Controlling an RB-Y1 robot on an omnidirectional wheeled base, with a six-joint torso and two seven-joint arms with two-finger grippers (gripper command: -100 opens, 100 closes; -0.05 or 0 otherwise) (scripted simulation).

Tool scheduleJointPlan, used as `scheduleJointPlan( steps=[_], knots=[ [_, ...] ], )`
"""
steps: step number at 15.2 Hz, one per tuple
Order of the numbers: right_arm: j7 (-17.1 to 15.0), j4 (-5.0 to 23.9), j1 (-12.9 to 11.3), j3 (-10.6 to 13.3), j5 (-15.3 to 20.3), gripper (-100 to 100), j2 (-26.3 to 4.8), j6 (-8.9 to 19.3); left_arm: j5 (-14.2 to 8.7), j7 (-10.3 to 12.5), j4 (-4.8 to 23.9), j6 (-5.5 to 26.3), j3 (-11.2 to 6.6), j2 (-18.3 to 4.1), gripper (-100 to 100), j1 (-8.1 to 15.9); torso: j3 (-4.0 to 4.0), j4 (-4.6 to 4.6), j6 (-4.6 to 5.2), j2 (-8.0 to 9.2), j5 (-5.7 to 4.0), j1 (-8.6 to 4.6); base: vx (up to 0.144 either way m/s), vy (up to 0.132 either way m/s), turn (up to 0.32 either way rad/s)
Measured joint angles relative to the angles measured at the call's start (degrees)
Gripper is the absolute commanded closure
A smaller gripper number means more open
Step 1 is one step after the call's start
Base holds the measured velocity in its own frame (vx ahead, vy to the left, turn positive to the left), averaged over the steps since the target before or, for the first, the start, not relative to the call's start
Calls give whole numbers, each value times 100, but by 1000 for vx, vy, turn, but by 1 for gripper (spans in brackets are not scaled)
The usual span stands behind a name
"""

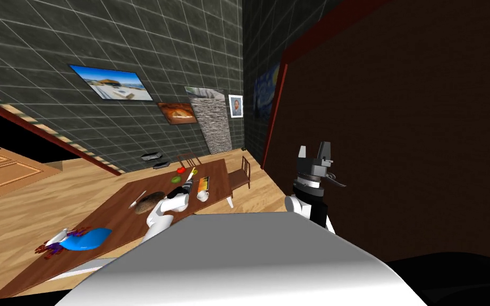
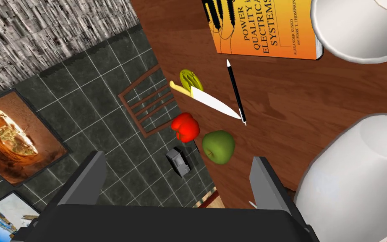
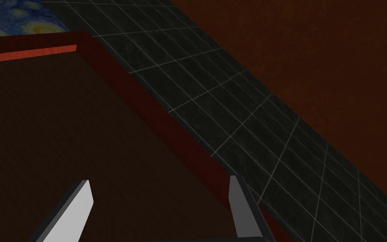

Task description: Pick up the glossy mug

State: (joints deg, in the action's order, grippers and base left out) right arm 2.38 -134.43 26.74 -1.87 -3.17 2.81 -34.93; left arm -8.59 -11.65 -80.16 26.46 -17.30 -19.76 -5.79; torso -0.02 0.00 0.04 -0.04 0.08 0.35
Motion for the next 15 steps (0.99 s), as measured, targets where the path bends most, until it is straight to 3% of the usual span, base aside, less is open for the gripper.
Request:
scheduleJointPlan(
  steps=[1,3,6,15],
  knots=[
    [0,0,0,0,0,0,0,0,-35,-37,210,77,-27,-10,-100,72,0,0,-1,1,1,2,-20,45,-82],
    [0,0,0,0,0,0,0,0,-160,-93,417,245,-66,-76,-100,98,-1,-1,-3,-2,-1,-3,-18,43,-170],
    [0,0,0,0,0,0,0,0,-148,-150,652,557,-153,-6,-100,203,-2,-1,-1,-4,-1,-5,-19,45,-141],
    [0,0,1,0,0,0,0,0,-392,-371,1566,1425,-377,-32,-100,518,-2,-1,-3,-4,-1,-7,-21,46,-160]
  ],
)
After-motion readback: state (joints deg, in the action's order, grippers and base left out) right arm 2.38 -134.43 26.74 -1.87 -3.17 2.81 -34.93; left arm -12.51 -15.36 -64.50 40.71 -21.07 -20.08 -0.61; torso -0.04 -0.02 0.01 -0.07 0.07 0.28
